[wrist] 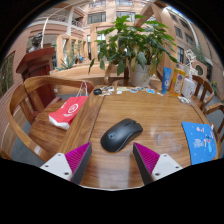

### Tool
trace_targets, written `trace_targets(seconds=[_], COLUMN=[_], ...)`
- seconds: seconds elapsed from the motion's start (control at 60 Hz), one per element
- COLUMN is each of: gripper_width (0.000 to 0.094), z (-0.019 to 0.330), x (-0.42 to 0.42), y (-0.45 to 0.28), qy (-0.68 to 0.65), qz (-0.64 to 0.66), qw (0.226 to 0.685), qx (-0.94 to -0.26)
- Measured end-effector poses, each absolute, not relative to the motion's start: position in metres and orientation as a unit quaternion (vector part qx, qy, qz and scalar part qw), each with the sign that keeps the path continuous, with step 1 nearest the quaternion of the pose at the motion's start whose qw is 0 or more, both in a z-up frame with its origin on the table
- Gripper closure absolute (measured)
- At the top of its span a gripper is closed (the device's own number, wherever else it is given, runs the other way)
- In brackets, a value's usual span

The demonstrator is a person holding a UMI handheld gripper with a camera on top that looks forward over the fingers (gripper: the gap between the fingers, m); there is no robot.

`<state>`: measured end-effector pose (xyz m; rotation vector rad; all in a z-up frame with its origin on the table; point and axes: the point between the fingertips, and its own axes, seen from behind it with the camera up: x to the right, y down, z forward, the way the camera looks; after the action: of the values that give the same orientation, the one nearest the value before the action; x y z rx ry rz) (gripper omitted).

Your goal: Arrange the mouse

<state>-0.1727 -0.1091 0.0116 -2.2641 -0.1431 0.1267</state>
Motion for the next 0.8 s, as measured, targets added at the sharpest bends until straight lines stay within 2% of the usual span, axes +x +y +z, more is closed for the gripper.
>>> trace_targets(seconds=[0.167, 0.4, 0.517, 0.6, 0.683, 0.8], gripper_width=[0.0083, 0.0112, 0.0250, 0.0430, 0.0488, 0.0571], z=[-0.007, 0.001, -0.011, -0.012, -0.014, -0.006], x=[-0.189, -0.184, -0.195, -0.194, -0.202, -0.193], y=[-0.073, -0.025, -0.007, 0.001, 0.001, 0.004], qy=[-0.023, -0.002, 0.006, 0.002, -0.002, -0.024], qz=[0.040, 0.044, 0.010, -0.007, -0.008, 0.009], qw=[0.415, 0.408, 0.418, 0.424, 0.435, 0.426], qx=[-0.909, -0.912, -0.908, -0.905, -0.900, -0.905])
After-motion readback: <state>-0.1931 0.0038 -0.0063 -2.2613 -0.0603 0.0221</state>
